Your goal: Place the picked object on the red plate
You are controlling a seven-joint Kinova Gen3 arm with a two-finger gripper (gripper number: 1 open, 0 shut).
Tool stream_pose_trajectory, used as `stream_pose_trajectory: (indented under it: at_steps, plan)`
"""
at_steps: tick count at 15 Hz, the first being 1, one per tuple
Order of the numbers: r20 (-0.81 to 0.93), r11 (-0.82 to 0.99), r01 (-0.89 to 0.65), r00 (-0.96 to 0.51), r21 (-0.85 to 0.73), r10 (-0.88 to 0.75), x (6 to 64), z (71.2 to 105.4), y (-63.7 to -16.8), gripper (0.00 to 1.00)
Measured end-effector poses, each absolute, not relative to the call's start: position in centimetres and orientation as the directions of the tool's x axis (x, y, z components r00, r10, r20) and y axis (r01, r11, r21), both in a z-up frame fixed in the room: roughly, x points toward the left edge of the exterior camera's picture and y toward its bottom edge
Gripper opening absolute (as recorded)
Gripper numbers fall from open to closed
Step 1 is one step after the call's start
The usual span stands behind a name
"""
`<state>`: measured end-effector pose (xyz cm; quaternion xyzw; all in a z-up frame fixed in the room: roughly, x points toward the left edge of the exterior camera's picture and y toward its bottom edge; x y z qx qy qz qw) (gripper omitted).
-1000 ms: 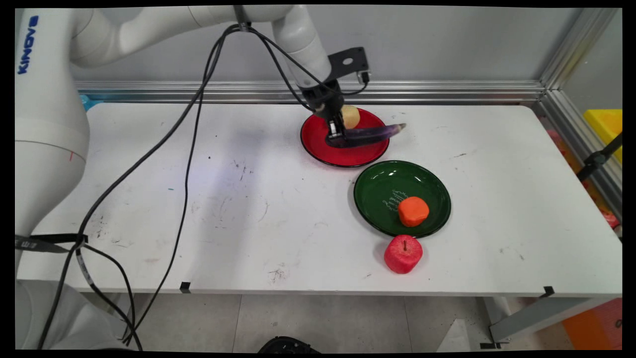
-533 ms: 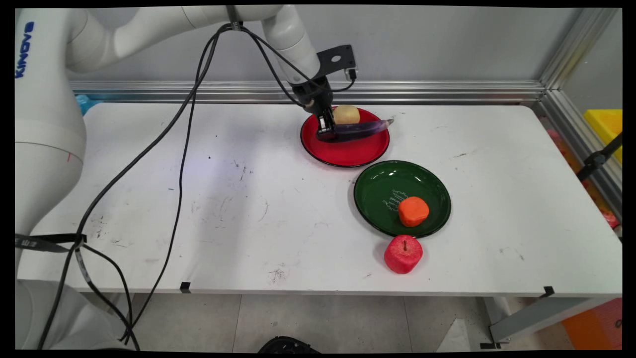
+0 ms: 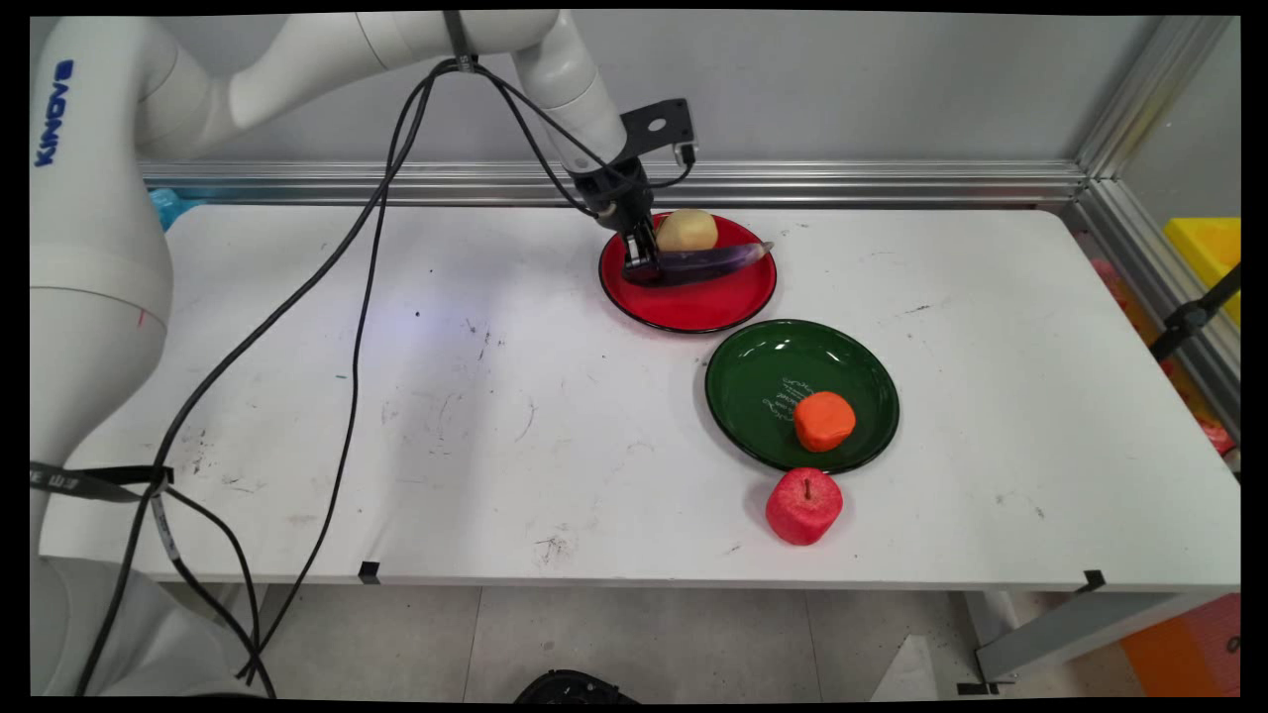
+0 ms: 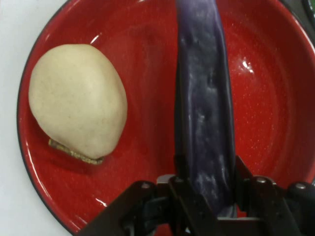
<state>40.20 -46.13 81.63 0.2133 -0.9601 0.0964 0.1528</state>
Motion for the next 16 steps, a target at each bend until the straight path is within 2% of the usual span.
stream_pose_trajectory:
  at_steps: [10, 11, 16]
  plan:
    - [0.345, 0.891, -0.436, -0.862, -0.127, -0.372, 41.5, 79.8, -47.7, 0.00]
    - [0.347, 0.891, -0.436, -0.861, -0.126, -0.373, 41.5, 79.7, -47.7, 1.00]
    - [0.359, 0.890, -0.440, -0.855, -0.122, -0.374, 41.3, 79.5, -47.9, 1.00]
